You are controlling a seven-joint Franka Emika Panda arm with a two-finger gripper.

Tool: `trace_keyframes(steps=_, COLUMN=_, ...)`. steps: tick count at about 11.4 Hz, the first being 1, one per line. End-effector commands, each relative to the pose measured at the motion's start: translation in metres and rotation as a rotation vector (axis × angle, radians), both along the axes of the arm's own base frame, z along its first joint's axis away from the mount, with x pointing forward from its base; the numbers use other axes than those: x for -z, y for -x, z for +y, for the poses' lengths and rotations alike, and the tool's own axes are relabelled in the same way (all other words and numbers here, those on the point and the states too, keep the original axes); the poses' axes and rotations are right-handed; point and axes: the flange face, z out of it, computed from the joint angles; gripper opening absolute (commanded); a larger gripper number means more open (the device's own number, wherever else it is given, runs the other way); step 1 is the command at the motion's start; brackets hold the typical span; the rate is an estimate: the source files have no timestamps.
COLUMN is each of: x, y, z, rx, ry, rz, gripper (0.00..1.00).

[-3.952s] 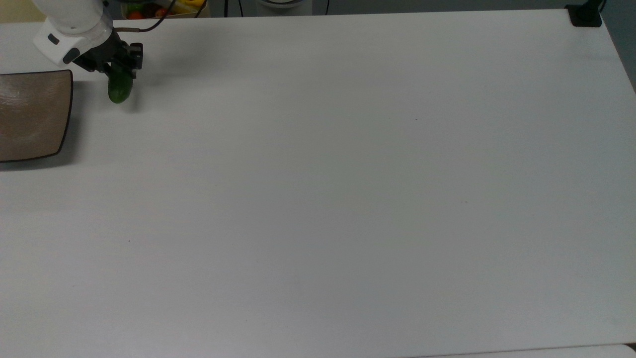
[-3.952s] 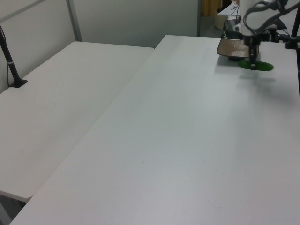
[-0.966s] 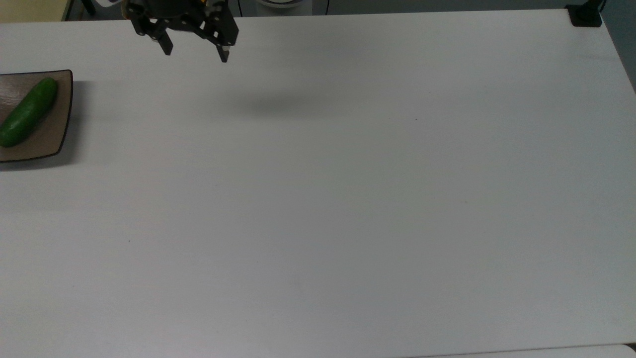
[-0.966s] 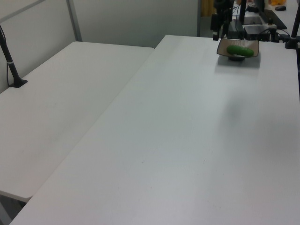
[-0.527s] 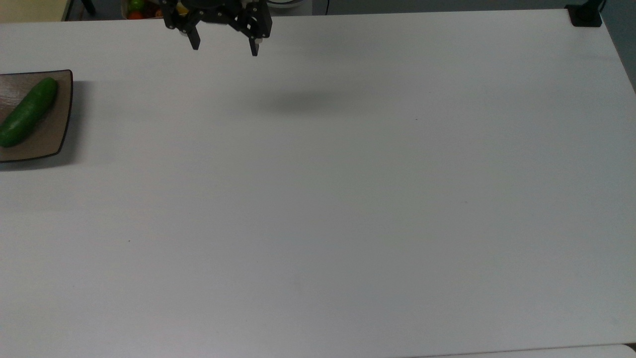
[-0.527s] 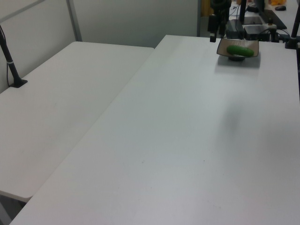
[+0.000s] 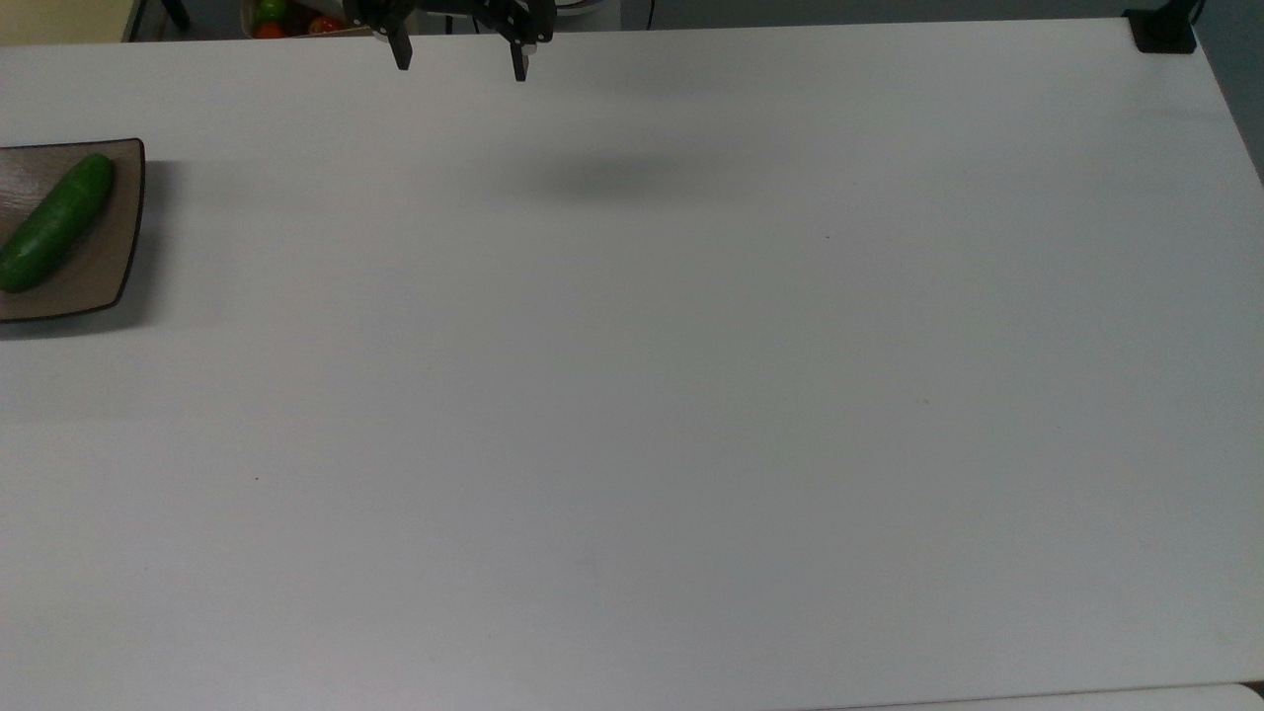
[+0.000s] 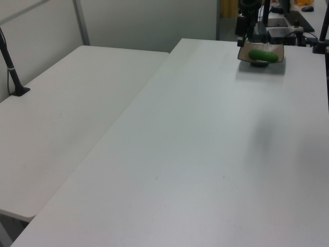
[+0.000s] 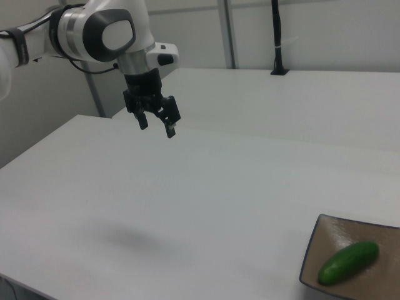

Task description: Cucumber placed on a ceramic plate

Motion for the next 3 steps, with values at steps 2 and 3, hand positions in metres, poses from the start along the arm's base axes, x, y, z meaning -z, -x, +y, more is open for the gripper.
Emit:
trace_keyframes(steps=2, x=0.0002, y=0.0075, z=-0.0031, rx=-0.049, ry=0.002, rz=-0.021, gripper=1.00)
trace_keyframes(steps=3, x=0.0003, y=0.0077, z=-0.0030, rx=-0.049, ry=0.000, rz=-0.019, gripper=1.00)
